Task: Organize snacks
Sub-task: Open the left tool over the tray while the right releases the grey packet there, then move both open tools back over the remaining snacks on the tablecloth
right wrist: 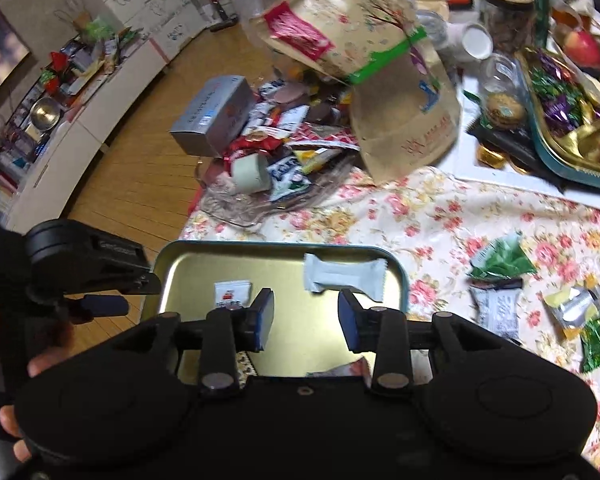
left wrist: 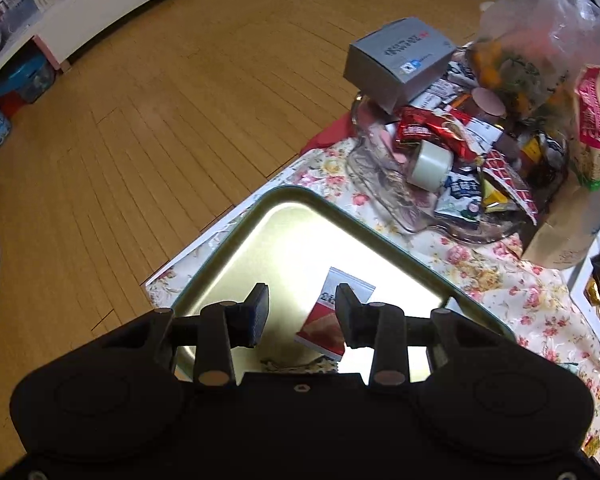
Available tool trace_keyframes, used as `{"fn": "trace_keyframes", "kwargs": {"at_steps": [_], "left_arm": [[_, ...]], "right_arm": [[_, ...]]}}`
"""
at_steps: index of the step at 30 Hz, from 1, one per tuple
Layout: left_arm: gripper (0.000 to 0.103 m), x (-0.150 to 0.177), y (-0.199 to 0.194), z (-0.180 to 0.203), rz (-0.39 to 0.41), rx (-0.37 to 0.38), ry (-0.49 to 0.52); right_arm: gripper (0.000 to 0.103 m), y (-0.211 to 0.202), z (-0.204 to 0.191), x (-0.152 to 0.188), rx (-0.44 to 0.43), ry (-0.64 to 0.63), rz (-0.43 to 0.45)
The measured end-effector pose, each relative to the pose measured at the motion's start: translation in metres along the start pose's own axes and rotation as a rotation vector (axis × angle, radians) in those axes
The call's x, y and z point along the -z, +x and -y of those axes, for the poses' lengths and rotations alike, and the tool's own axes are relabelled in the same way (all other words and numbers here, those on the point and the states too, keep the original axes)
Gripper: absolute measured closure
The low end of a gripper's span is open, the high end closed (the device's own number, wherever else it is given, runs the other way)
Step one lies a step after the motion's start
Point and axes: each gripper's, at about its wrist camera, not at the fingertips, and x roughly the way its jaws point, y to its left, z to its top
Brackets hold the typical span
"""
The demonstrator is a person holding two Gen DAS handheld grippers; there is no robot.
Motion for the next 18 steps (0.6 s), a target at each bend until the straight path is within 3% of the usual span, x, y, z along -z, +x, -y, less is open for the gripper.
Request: {"fn": "trace_keyframes", "kwargs": {"at_steps": [18], "left_arm": [[0.057, 0.03, -0.017, 0.084, 0.004, 0.093, 0.195]], "right_arm": [[0.065, -0.023, 0.083, -0.005, 0.115, 0.17, -0.027]]}}
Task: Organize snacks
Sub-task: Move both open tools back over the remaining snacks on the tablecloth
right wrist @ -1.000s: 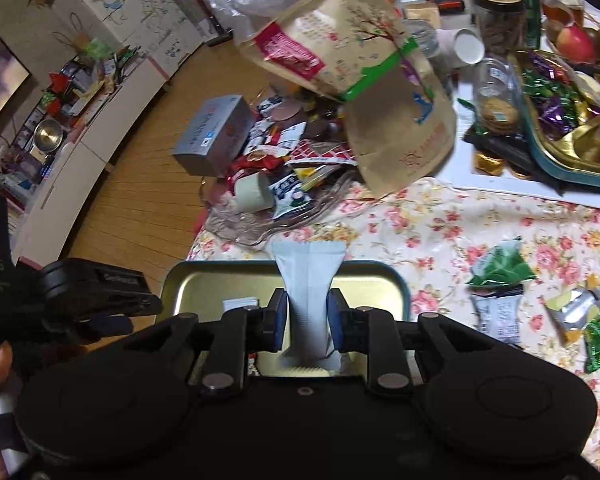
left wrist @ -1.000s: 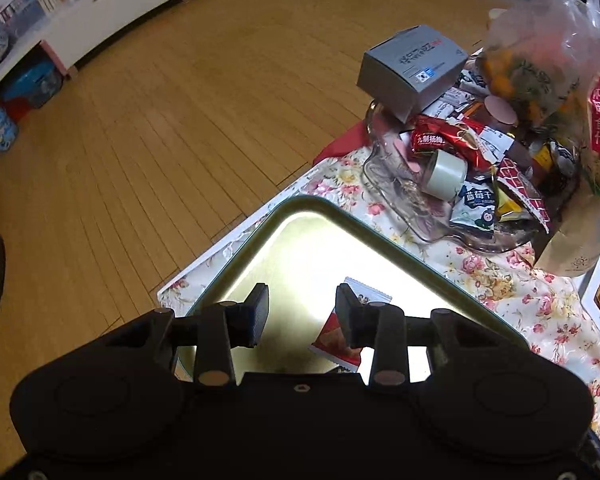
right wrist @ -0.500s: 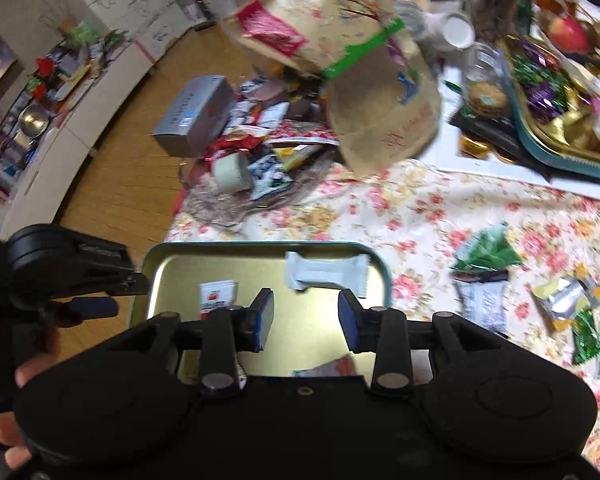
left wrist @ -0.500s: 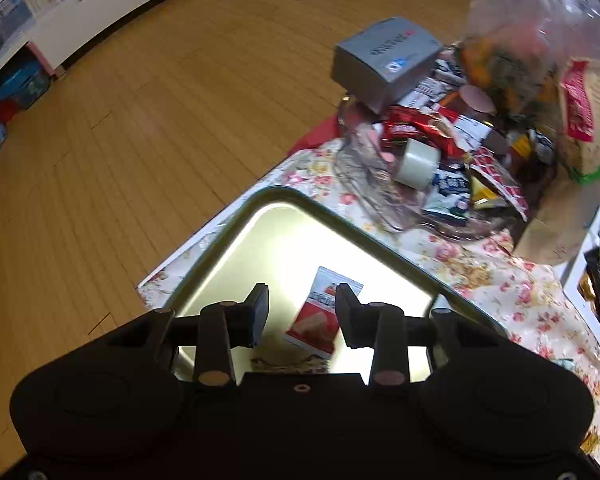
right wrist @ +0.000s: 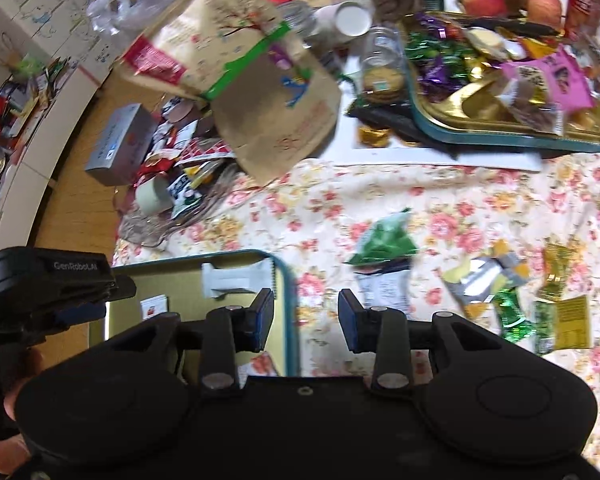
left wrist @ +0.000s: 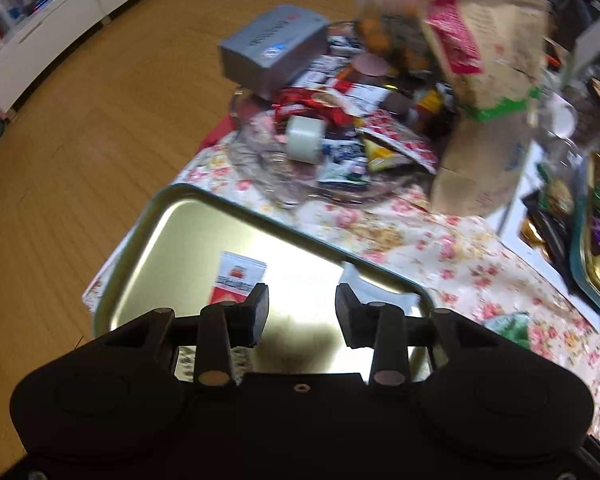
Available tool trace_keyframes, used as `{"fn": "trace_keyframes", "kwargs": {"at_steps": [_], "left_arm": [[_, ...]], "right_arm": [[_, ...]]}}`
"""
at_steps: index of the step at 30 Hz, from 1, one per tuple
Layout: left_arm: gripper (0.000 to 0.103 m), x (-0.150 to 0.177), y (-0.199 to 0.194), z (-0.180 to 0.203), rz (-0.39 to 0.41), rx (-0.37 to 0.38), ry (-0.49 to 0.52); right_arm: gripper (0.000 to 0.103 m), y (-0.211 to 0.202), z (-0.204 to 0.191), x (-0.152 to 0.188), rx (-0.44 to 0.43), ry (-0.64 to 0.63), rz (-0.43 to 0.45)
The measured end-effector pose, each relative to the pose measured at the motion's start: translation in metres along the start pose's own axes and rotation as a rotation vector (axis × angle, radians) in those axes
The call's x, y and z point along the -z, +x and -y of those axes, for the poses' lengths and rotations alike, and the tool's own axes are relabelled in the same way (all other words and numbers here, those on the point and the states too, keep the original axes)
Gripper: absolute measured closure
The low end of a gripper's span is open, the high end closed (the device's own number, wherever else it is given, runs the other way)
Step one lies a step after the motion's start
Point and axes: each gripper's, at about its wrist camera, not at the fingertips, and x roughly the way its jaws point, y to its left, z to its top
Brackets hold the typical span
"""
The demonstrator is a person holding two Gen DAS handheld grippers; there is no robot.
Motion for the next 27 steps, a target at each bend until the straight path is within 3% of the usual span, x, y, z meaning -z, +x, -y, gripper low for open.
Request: {"fn": "trace_keyframes", "kwargs": {"at_steps": [27], "left_arm": [[0.057, 0.04, -0.011, 0.126, -0.056, 0.167, 0.217]], "right_arm": [[0.065, -0.03, 0.111, 0.008, 0.088, 0.144, -0.012]]}}
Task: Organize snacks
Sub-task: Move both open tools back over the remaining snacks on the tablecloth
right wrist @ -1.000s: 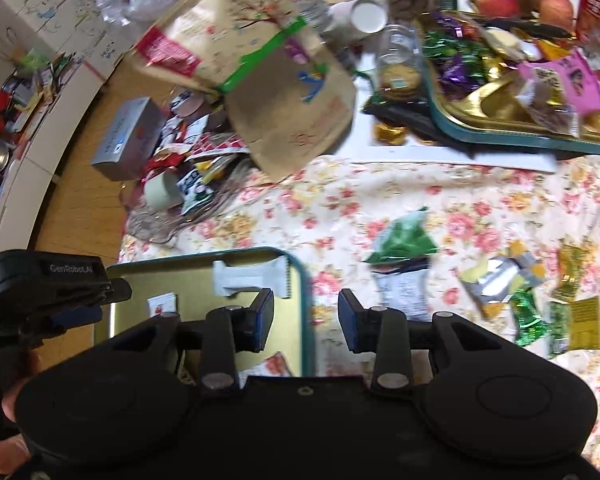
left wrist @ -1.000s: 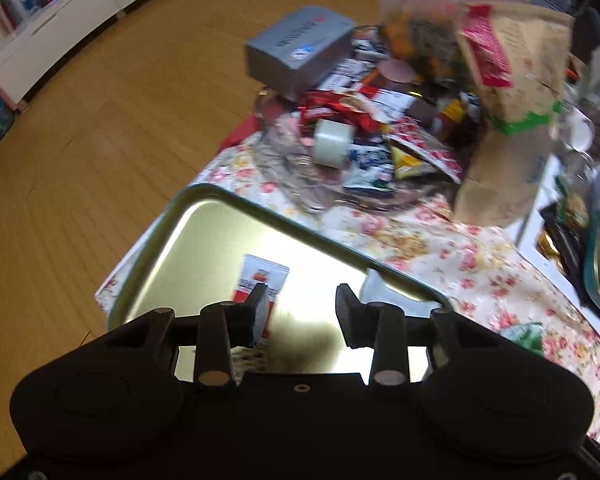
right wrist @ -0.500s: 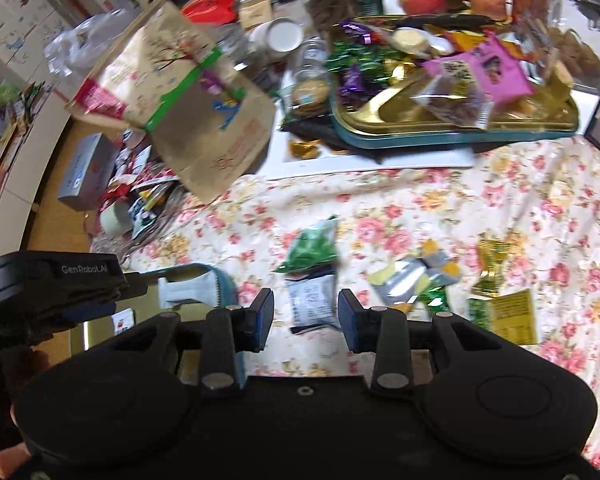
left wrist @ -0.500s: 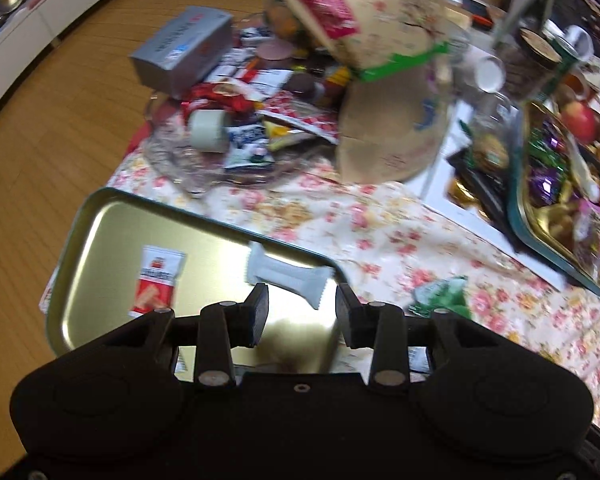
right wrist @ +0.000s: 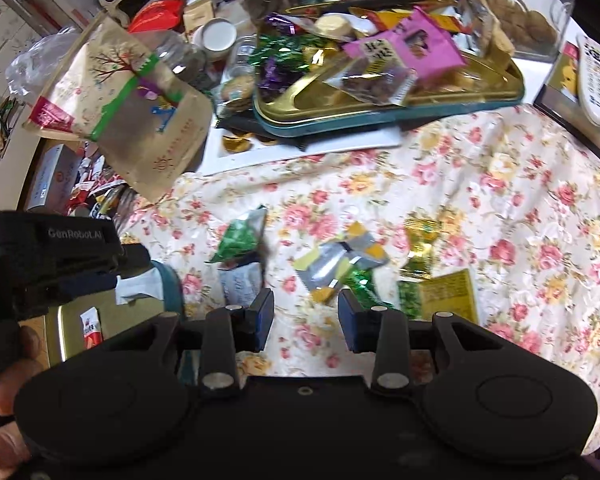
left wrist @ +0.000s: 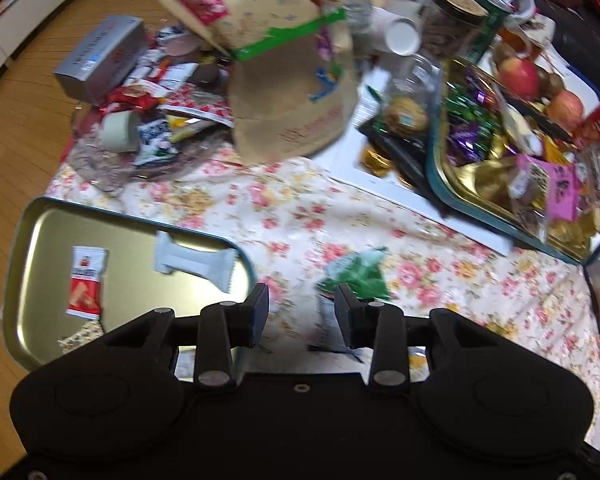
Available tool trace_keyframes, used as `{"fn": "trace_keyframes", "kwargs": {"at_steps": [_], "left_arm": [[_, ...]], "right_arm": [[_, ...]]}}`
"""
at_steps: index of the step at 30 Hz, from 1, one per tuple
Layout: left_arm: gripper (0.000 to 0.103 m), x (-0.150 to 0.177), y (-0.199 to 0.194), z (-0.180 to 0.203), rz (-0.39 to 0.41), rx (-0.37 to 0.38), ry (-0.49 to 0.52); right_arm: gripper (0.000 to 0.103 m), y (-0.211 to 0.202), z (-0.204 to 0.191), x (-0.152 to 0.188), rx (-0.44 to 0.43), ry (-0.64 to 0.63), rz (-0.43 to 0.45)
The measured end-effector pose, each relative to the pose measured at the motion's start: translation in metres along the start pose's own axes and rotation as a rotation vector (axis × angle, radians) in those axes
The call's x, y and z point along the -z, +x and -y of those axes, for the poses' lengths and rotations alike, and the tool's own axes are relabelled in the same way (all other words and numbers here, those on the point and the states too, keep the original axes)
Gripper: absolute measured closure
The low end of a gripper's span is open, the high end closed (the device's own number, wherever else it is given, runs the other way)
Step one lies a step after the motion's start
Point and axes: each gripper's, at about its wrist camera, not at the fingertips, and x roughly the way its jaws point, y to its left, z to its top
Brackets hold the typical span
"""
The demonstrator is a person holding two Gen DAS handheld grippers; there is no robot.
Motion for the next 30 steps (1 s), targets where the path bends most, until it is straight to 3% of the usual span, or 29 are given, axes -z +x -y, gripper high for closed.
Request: {"fn": "trace_keyframes", "kwargs": {"at_steps": [8, 17, 30], "left_arm": [[0.057, 0.002, 0.007, 0.016, -0.032, 0.03, 0.027], [0.057, -0.009, 0.017, -0.007, -0.063, 0.038, -0.059], [0.058, -0.011, 0.02, -0.015, -0.079, 0.081, -0.073]], "right_arm": [[0.065, -0.007, 0.036, 0.001, -0.018, 0.07, -0.016], [0.063, 0.01, 0.074, -0.011, -0.063, 0.257, -0.092], [0.063, 0.037, 0.101, -0.019, 0.058, 0.375, -0.092]]}}
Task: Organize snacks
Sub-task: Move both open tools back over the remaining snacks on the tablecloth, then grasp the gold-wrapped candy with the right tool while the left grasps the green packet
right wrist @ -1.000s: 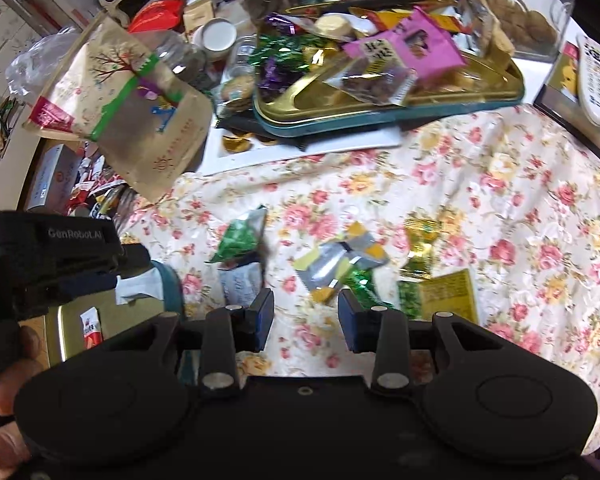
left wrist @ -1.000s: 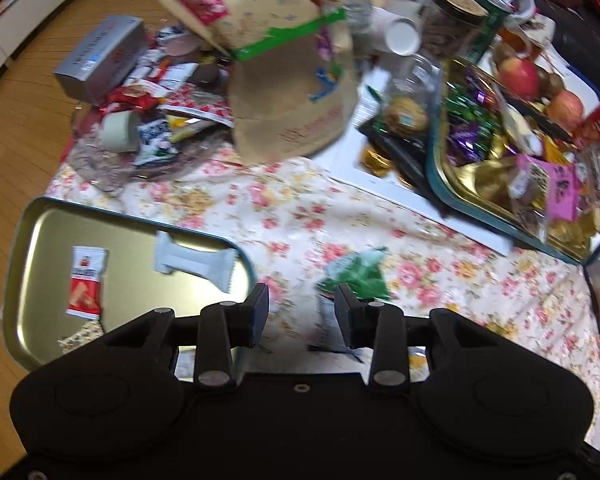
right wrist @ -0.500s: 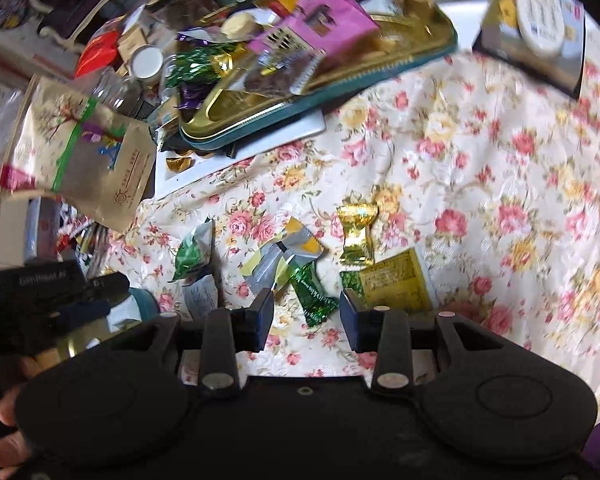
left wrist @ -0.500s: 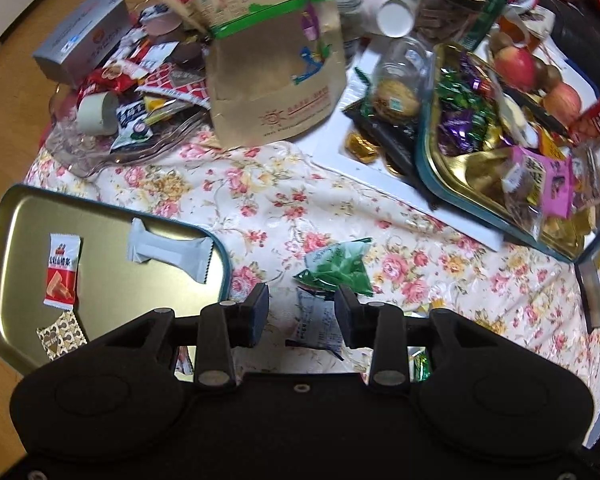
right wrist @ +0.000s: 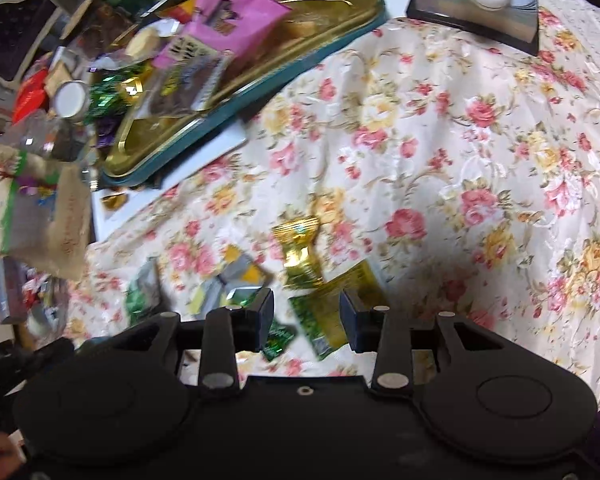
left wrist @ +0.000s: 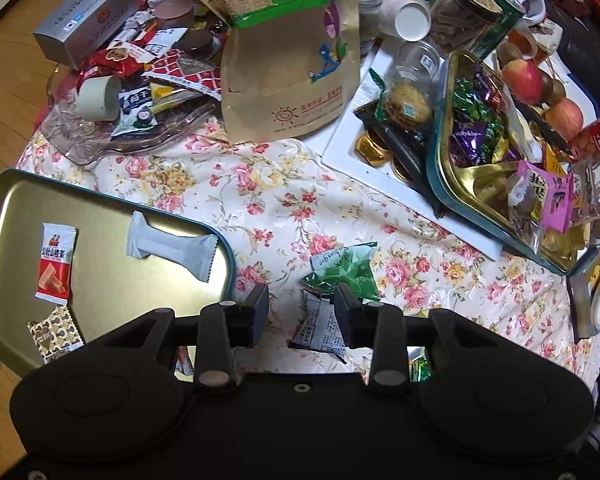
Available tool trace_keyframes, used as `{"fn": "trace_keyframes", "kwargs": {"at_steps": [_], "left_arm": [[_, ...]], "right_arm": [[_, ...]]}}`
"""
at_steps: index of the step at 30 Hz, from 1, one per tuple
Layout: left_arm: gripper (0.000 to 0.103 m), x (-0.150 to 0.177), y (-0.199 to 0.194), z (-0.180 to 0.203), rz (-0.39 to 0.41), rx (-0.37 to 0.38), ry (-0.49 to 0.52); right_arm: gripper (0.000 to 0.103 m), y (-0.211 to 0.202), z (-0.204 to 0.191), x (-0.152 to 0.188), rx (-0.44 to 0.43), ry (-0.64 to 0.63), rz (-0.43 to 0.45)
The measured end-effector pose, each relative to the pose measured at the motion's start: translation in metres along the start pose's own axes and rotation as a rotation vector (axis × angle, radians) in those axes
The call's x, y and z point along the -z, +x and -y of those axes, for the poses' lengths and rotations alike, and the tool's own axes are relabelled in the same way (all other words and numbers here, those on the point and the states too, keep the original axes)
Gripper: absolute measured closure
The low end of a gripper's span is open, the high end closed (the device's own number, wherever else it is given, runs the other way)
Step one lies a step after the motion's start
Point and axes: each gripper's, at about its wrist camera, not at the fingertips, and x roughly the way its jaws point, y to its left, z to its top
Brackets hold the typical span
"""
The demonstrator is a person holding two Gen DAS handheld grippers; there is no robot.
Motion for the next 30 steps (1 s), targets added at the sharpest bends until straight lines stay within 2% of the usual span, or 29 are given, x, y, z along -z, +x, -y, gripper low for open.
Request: {"fn": "trace_keyframes", "kwargs": {"at_steps": [5, 9, 11, 15, 21, 24, 28, 30], "left_arm": [[0.057, 0.001, 0.002, 0.001, -0.009, 0.001, 0.008], [0.058, 0.002, 0.002, 0.001, -0.012, -0.001, 0.012], [0.058, 0.002, 0.003, 0.002, -0.014, -0.002, 0.012], [0.058, 0.005, 0.005, 0.007, -0.026, 0.007, 0.027], [0.058, 0.009, 0.006, 0.014, -0.029, 0.005, 0.068], [0.058, 0.009, 0.007, 0.013, -0.032, 0.003, 0.074], [0.058, 0.007, 0.008, 0.008, -0.035, -0.004, 0.061], [0.058, 0.006, 0.008, 0.004, -0.037, -0.001, 0.046]], "right_arm": [[0.063, 0.014, 0.008, 0.004, 0.034, 0.062, -0.075], [0.063, 0.025, 0.017, 0.008, 0.001, 0.136, -0.153], [0.063, 0.03, 0.019, 0.008, 0.002, 0.158, -0.164], [0.059, 0.036, 0.02, 0.006, 0.005, 0.176, -0.139], [0.053, 0.028, 0.014, 0.0, 0.042, 0.157, -0.036], [0.052, 0.026, 0.012, -0.003, 0.088, 0.146, 0.005], [0.052, 0.03, 0.01, -0.006, 0.081, 0.16, 0.001], [0.052, 0.029, 0.005, -0.006, 0.089, 0.149, 0.038]]}}
